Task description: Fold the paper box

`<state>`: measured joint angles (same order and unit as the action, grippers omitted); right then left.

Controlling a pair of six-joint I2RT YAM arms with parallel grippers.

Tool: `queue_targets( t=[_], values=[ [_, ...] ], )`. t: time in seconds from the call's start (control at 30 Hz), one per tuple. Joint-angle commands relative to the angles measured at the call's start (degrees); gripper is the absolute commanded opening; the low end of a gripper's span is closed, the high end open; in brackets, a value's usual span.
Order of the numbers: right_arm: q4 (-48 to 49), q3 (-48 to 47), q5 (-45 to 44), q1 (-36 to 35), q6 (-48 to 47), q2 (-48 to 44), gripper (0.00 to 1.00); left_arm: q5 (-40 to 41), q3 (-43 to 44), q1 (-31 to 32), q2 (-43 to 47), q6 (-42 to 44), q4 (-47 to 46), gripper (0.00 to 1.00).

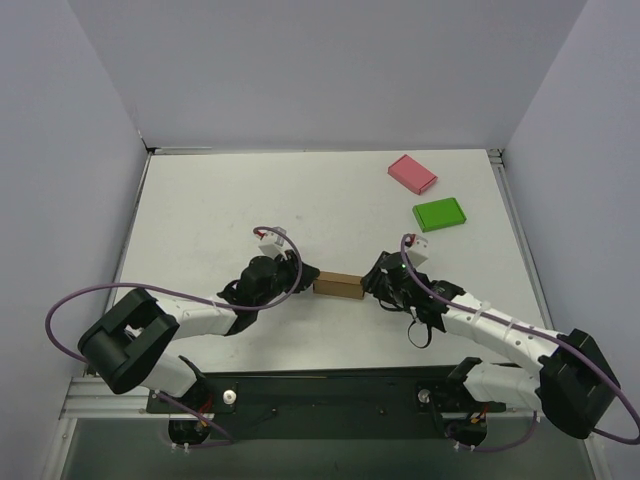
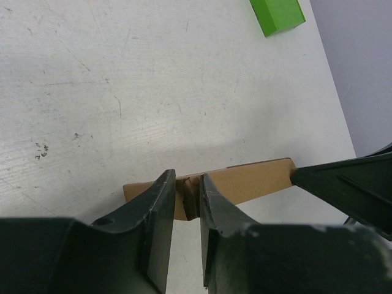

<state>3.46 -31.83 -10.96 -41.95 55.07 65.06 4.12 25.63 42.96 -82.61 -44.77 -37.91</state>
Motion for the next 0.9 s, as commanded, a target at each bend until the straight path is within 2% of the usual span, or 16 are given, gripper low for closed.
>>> queue_targets(
  t=[0.0,0.37,0.87],
  values=[
    [-7.16,-1.65,1.82,1.26,-1.98,-1.86,0.33,-1.13,-0.05,0.55,-1.06,2.50,10.84,0.14],
    [-6.72,-1.21,4.72,3.72,-1.10,-5.90,0.35,-0.87,1.35,0.98,-1.06,2.85,13.21,0.14],
    [-5.75,0.46,7.27,4.25,-0.93,-6.52,0.33,-0.17,3.38,1.51,-1.85,3.64,15.23,0.13]
  ],
)
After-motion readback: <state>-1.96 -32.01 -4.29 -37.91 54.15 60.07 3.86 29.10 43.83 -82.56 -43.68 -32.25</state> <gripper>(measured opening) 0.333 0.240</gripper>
